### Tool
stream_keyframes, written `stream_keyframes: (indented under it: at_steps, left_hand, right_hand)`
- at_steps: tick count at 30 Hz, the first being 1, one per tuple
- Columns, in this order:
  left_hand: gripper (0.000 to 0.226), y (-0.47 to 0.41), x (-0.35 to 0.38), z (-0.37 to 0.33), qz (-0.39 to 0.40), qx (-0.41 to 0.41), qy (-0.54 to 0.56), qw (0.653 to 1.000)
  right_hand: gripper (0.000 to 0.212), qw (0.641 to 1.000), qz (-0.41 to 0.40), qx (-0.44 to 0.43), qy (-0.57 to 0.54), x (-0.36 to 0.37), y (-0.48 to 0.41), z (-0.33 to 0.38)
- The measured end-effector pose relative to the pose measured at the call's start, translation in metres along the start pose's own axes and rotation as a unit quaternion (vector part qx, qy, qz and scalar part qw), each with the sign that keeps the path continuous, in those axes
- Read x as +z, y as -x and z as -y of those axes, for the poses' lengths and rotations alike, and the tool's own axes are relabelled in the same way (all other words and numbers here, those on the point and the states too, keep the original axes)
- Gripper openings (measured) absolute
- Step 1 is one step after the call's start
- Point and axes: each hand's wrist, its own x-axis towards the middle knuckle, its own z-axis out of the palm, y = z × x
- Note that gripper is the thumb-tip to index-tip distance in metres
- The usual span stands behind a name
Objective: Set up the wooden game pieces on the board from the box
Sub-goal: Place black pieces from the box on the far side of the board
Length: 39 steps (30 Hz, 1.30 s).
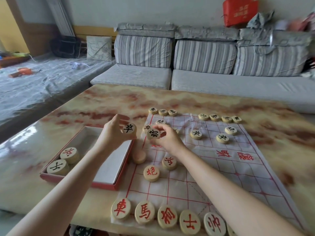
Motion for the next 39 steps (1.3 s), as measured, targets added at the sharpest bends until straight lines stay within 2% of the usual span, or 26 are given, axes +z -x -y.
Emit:
stream_keyframes:
  at_steps: [10, 15, 19, 23, 31, 39]
  left_hand:
    - [0.060, -0.015, 0.070, -0.041, 0.057, 0.028, 0.018, 0.998]
    - [0.057, -0.027, 0.108, -0.061, 0.072, 0.039, 0.023, 0.996]
    - [0.057, -0.035, 0.131, -0.065, 0.077, 0.047, 0.023, 0.996]
    - [0.055, -0.044, 0.140, -0.062, 0.087, 0.047, 0.018, 0.995]
    - [0.050, -0.054, 0.140, -0.051, 0.088, 0.040, 0.022, 0.995]
    - [0.054, -0.056, 0.141, -0.056, 0.093, 0.050, 0.022, 0.994]
  right_hand:
    - [0.056, 0.994, -0.082, 0.050, 0.049, -0.087, -0.004, -0.032]
    - [0.056, 0.984, -0.142, 0.086, 0.067, -0.127, -0.039, -0.052]
    - [0.054, 0.962, -0.207, 0.113, 0.140, -0.142, -0.082, -0.069]
    - [0.050, 0.940, -0.213, 0.140, 0.229, -0.150, -0.117, -0.071]
    - [0.048, 0.915, -0.213, 0.161, 0.302, -0.150, -0.149, -0.093]
    - [0.052, 0.924, -0.184, 0.148, 0.300, -0.148, -0.139, -0.096]
